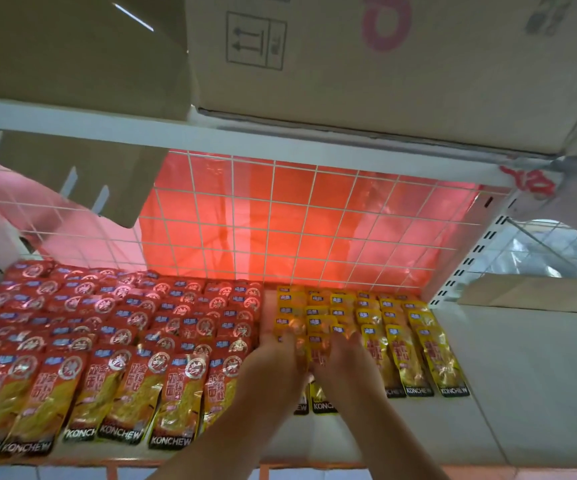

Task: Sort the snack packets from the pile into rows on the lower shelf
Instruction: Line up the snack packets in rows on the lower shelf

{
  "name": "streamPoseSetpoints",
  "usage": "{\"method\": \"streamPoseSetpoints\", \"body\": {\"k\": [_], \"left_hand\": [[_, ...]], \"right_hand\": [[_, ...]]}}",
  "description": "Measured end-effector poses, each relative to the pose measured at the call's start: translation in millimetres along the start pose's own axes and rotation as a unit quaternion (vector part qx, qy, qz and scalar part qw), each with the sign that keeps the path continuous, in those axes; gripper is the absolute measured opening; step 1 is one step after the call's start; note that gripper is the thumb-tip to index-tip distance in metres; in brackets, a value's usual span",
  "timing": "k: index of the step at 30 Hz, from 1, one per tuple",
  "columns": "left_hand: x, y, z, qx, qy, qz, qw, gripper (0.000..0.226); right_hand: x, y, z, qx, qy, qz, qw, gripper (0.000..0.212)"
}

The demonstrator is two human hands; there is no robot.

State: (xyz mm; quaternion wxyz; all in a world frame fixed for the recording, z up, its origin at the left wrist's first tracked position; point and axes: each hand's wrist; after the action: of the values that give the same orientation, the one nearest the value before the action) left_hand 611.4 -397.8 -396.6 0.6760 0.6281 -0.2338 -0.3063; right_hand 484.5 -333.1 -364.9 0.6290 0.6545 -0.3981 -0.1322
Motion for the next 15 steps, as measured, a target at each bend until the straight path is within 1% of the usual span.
{"method": "streamPoseSetpoints", "body": {"k": [3, 7, 9, 12, 15], "left_hand": [[1.3, 1.5, 1.8, 0.002, -0.004, 0.001, 1.0, 0.065], [1.8, 7.0, 0.9, -0.002, -0.012, 0.023, 1.0, 0.056], [1.1, 13.7, 0.2, -0.006, 0.016, -0.004, 1.0, 0.056], [1.2, 29.9, -1.5, -0.026, 0.049, -0.081, 0.995, 0.058], [7.7, 55.6, 5.1, -0.059, 0.039, -0.136, 0.988, 0.056]], "right_hand": [[0.4, -1.2, 2.6, 0.006, 0.0, -0.011, 1.0, 0.045], [-0.7, -1.8, 4.8, 0.009, 0.0, -0.001, 1.0, 0.04], [-2.4, 0.5, 4.5, 0.011, 0.005, 0.005, 1.0, 0.039], [-3.4, 11.3, 3.8, 0.009, 0.013, 0.018, 1.0, 0.035], [0.9, 34.0, 6.1, -0.009, 0.045, 0.013, 0.999, 0.026]]}}
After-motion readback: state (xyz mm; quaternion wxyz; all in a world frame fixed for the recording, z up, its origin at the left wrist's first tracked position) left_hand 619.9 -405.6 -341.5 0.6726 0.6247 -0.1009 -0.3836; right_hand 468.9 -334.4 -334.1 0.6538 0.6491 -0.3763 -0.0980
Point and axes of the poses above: each hand's wrist, its own z-axis towards the middle knuckle, its own y-axis out of the back of the hand, x = y × z, and after that the axes turned 2 degrees about -y, right-handed
